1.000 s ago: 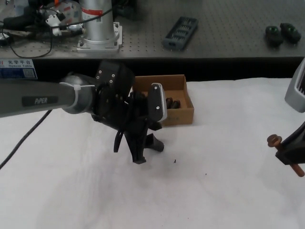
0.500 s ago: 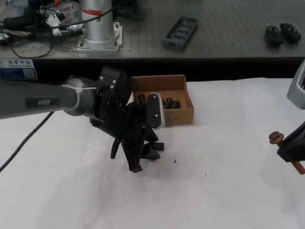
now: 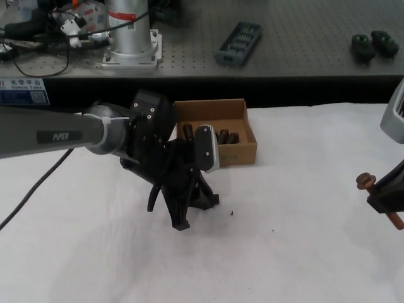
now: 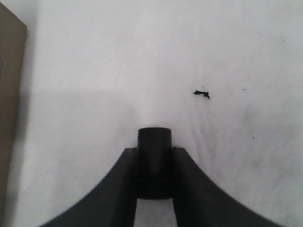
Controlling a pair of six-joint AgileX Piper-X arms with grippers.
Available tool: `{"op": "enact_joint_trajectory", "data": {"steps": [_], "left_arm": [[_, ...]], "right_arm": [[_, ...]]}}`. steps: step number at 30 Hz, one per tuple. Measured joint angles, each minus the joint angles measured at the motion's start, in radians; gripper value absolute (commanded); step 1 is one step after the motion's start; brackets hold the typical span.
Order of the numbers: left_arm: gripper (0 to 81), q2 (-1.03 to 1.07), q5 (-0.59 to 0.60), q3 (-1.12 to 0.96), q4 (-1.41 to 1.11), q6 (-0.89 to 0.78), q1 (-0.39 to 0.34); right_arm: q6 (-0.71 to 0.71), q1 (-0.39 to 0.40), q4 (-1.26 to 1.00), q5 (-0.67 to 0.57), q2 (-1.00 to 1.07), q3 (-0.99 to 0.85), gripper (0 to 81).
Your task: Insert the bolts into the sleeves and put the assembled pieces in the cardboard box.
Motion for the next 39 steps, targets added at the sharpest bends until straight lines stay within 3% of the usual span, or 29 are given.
{"op": "enact_joint_trajectory", "data": {"steps": [5, 8, 14, 22, 28, 39], "left_arm": [[5.6, 0.000, 0.001, 0.000, 0.000, -0.009, 0.000], [0.2, 0.000, -0.010, 0.000, 0.000, -0.068, 0.000], [0.6, -0.044, -0.186, 0.000, 0.041, -0.180, -0.043], [0.6, -0.207, -0.239, 0.003, 0.281, -0.311, -0.045], [0.6, -0.373, -0.228, 0.028, 0.472, -0.477, -0.045], [0.6, -0.720, -0.118, 0.320, 0.376, -0.698, -0.045]], "right_arm": [[0.000, 0.000, -0.003, 0.000, 0.000, 0.000, 2.8], [0.000, 0.000, -0.008, 0.000, 0.000, 0.000, 2.8], [0.000, 0.000, -0.014, 0.000, 0.000, 0.000, 2.8], [0.018, 0.000, -0.014, 0.000, 0.000, 0.000, 2.8], [0.153, 0.023, -0.048, -0.029, 0.000, 0.000, 2.8], [0.490, 0.090, -0.302, -0.235, 0.000, 0.000, 2.8]]}}
